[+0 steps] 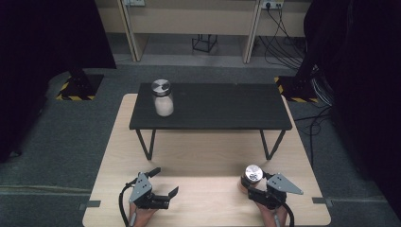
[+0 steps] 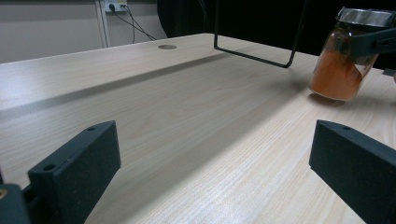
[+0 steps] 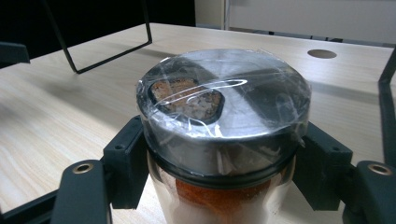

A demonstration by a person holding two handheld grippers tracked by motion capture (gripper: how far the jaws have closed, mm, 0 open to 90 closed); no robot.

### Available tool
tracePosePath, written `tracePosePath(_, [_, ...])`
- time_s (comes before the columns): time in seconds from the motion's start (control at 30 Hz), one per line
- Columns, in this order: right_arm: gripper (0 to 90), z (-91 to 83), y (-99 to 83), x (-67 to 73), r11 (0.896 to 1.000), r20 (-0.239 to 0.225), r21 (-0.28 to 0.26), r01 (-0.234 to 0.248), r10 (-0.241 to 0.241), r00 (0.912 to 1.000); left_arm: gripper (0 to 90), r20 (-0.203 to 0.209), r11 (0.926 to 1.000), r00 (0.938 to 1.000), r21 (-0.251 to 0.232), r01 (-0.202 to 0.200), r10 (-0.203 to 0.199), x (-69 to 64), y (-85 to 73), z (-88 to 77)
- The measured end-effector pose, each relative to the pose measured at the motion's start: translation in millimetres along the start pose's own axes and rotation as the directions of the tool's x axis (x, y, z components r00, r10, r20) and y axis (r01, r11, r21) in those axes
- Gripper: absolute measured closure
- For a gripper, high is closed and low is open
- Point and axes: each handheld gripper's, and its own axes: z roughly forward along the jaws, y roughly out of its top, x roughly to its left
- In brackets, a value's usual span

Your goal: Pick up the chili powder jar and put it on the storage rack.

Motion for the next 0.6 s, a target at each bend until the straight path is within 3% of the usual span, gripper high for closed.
tracePosePath(0.6, [30.0,-7.2,9.9,5.1,1.0,-0.006,-0.004,0.014,-0.014,0.9999,1.3,0.002,1.0,1.0,0.0,0.005,-0.005,0.6,0.0,0.0])
